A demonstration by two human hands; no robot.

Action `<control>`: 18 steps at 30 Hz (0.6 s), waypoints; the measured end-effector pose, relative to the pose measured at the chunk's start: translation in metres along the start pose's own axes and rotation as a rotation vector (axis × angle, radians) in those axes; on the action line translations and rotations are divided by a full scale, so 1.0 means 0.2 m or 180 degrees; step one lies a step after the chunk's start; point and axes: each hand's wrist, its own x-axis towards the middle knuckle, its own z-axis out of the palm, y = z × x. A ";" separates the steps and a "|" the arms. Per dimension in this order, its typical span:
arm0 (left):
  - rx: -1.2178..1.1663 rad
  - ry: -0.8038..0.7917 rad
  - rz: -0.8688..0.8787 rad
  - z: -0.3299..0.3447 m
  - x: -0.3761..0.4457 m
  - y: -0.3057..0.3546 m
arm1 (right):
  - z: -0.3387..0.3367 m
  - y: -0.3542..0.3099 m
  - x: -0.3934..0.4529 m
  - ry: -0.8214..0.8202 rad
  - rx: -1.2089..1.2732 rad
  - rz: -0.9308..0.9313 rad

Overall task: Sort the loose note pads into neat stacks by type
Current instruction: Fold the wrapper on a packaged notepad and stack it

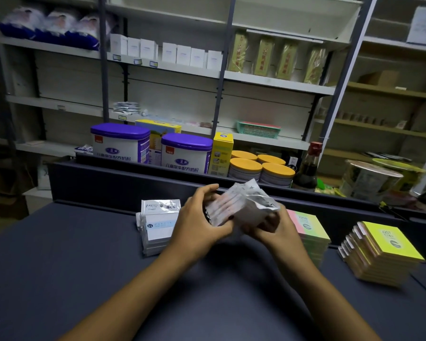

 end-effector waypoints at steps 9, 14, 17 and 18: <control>-0.0405 -0.0314 -0.0243 -0.02 0.01 -0.01 | 0.02 -0.01 -0.02 -0.0236 -0.0913 -0.0278; -0.0279 -0.0514 -0.0254 0.04 -0.01 -0.03 | 0.03 0.05 -0.02 -0.0083 -0.1199 -0.0212; -0.0137 -0.0521 -0.0415 0.10 -0.05 -0.05 | 0.04 0.12 -0.02 -0.0005 -0.1516 -0.0119; -0.0073 -0.0553 -0.0517 0.12 -0.06 -0.05 | 0.04 0.13 -0.03 -0.0053 -0.1591 -0.0064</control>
